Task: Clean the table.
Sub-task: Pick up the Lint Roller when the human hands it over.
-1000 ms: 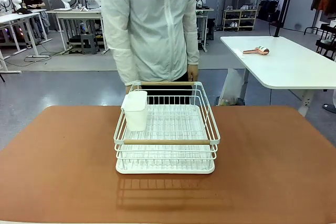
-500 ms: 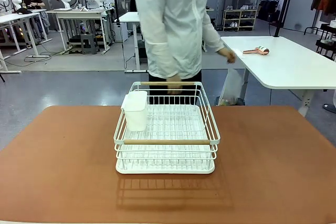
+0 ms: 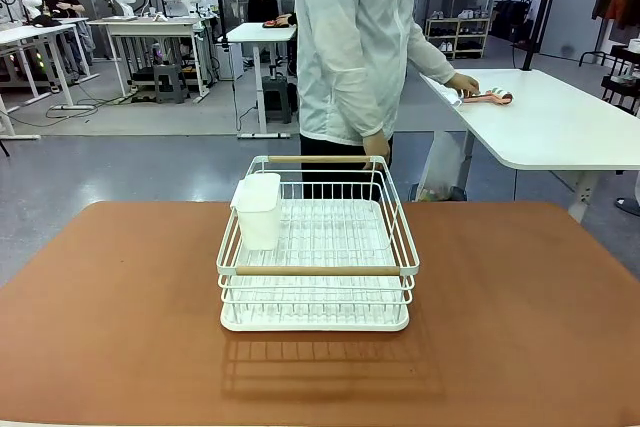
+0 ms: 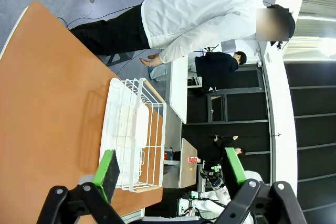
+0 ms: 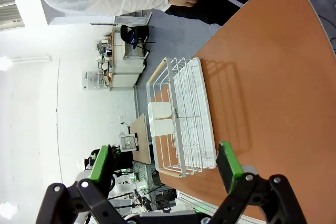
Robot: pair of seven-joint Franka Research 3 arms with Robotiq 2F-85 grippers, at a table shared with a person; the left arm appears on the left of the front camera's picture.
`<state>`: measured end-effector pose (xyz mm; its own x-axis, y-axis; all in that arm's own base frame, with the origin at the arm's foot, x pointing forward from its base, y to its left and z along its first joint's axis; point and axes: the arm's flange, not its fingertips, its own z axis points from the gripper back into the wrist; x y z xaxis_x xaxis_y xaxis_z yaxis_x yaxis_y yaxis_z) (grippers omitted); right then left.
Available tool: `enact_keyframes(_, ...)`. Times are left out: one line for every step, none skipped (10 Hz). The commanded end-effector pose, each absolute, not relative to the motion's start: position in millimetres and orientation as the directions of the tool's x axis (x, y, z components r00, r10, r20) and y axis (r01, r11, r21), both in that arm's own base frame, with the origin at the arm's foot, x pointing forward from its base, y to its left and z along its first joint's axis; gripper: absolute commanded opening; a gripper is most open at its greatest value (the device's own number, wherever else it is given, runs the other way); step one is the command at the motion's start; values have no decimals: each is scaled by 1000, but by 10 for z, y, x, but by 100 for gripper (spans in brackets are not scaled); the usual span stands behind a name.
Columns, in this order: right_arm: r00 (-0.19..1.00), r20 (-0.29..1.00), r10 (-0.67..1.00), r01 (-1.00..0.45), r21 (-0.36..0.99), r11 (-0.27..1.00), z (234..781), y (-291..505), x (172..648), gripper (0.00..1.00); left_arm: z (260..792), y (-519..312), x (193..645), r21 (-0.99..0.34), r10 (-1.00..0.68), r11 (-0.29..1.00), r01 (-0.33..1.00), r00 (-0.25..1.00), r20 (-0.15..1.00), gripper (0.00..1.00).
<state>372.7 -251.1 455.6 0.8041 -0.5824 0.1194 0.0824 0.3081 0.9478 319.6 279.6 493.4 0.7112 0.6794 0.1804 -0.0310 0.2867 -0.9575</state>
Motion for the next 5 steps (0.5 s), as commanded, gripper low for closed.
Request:
enact_keyframes(805,125,-580,72,950,304,4572,-2506,3716,100,4963,2824,3190,-959,682,281,-22,708,184,100)
enact_keyframes(805,125,-580,72,950,304,4572,-2506,3716,100,4963,2824,3190,-959,682,281,-22,708,184,100)
enact_keyframes(805,125,-580,72,950,304,4572,-2506,3716,100,4963,2824,3190,-959,682,281,-22,708,184,100)
enact_keyframes(805,125,-580,72,950,304,4572,-2506,3716,100,4963,2824,3190,-959,682,281,-22,708,184,100)
enact_keyframes(805,125,-580,72,950,304,4572,-2506,3716,100,4963,2824,3190,-959,682,281,-22,708,184,100)
